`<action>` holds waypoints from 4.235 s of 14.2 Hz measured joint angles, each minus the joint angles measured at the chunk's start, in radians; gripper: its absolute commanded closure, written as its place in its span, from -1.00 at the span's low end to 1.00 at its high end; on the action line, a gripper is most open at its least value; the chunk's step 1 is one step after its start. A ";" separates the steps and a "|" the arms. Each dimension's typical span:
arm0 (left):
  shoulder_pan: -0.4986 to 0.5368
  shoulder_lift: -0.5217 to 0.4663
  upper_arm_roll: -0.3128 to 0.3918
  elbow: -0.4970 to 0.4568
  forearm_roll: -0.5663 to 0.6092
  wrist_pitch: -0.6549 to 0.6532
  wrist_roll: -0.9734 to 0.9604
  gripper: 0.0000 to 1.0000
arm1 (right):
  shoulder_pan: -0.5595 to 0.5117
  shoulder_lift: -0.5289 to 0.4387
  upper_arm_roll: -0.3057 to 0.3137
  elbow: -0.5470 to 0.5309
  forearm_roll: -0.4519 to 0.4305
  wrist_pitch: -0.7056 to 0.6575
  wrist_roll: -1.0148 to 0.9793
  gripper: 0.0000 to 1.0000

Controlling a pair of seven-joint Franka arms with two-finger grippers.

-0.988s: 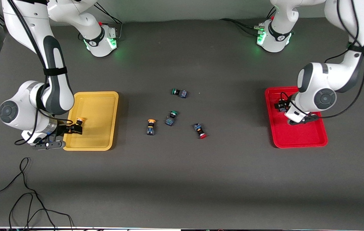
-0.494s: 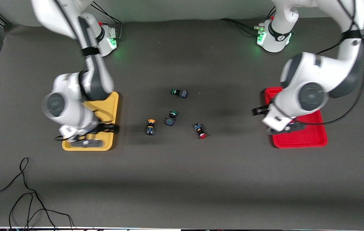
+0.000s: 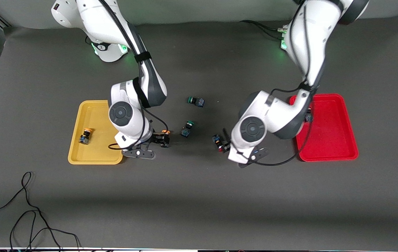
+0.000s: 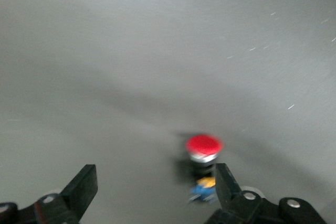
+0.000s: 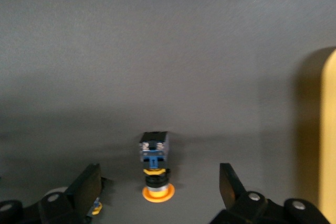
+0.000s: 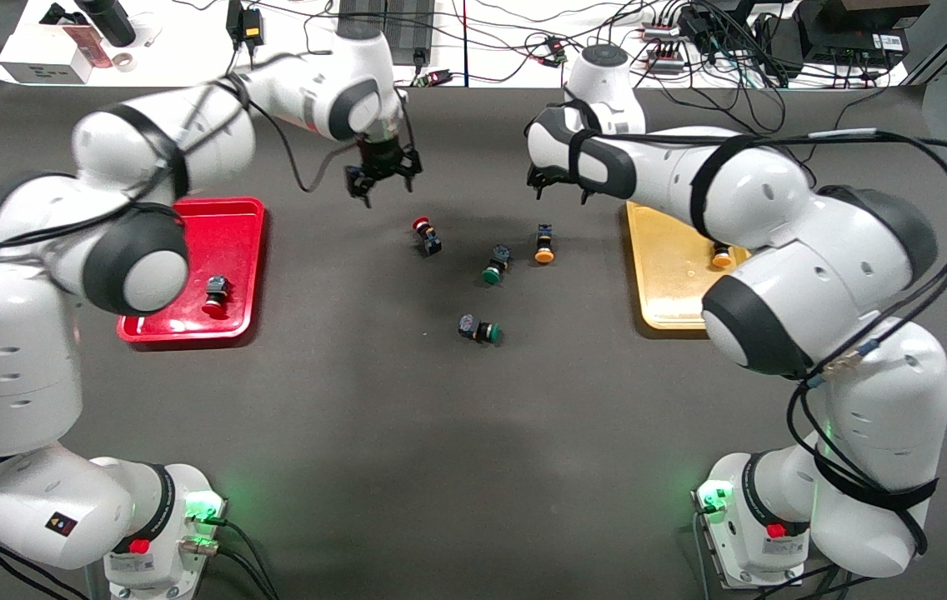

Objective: Place red and yellow buttons in trays

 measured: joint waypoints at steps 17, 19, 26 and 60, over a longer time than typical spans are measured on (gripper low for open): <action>-0.083 0.106 0.008 -0.021 -0.002 0.135 -0.071 1.00 | 0.012 0.129 0.056 -0.042 0.070 0.169 0.003 1.00; -0.062 0.067 0.018 -0.005 -0.002 0.024 -0.028 1.00 | 0.008 0.124 0.038 -0.030 0.070 0.132 -0.001 1.00; 0.227 -0.270 0.037 -0.139 0.025 -0.337 0.489 1.00 | -0.049 0.027 -0.226 -0.021 0.070 -0.151 -0.436 1.00; 0.542 -0.741 0.021 -0.374 0.122 -0.476 1.030 -0.99 | -0.261 -0.318 -0.234 0.263 -0.339 -0.598 -0.369 -1.00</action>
